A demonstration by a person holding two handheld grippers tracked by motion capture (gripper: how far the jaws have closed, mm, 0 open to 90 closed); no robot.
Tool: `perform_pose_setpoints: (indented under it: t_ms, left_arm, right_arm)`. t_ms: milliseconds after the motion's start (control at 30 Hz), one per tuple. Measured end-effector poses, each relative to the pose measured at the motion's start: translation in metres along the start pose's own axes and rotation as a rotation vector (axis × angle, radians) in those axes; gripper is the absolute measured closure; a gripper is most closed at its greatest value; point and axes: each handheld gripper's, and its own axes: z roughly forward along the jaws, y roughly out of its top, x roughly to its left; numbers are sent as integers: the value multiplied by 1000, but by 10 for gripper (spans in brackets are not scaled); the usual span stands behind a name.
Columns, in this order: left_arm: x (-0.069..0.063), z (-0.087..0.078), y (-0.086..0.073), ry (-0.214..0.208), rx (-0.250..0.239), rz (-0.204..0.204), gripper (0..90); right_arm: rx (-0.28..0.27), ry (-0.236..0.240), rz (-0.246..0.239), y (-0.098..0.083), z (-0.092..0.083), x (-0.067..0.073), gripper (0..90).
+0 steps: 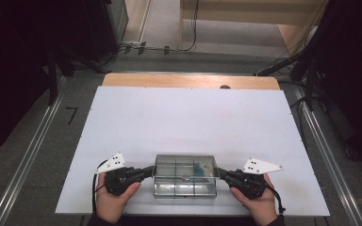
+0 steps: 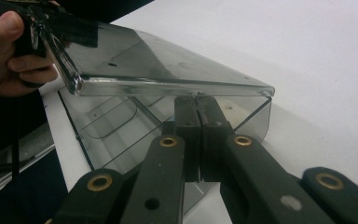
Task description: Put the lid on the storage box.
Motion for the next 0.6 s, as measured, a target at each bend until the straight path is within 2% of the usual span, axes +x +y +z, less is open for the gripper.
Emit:
perform_pose_setpoints:
  t_ms: [367,600]
  left_arm:
    - [-4,-3,-7,3,23,9,883]
    - [-4,-3,-9,4,43,10,883]
  right_arm:
    - [16,6,4,-9,-2,3,850]
    - [39,7,-12,-14,1,6,844]
